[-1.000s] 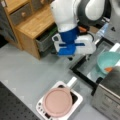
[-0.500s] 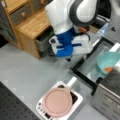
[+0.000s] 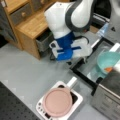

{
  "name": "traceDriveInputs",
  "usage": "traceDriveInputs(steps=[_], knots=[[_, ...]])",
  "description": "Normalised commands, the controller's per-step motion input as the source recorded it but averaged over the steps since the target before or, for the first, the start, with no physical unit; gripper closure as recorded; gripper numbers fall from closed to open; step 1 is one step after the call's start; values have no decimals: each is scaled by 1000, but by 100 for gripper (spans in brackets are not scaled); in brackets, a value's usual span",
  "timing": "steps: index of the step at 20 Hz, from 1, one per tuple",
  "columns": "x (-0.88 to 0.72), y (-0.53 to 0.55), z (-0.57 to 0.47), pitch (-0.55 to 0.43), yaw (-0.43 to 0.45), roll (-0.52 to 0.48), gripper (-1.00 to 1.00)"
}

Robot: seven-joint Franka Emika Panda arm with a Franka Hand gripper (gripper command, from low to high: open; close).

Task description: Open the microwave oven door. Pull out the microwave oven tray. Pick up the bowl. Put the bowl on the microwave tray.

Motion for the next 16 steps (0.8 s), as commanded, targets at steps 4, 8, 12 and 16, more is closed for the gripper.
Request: traceDriveInputs(steps=[4,8,12,16], knots=[[164,-145,-129,16,33,233,-100],[143,-125,-89,27,31,218,-100],[149,-120,-67,21,31,217,-100],[153,-120,-53,16,31,217,-100]])
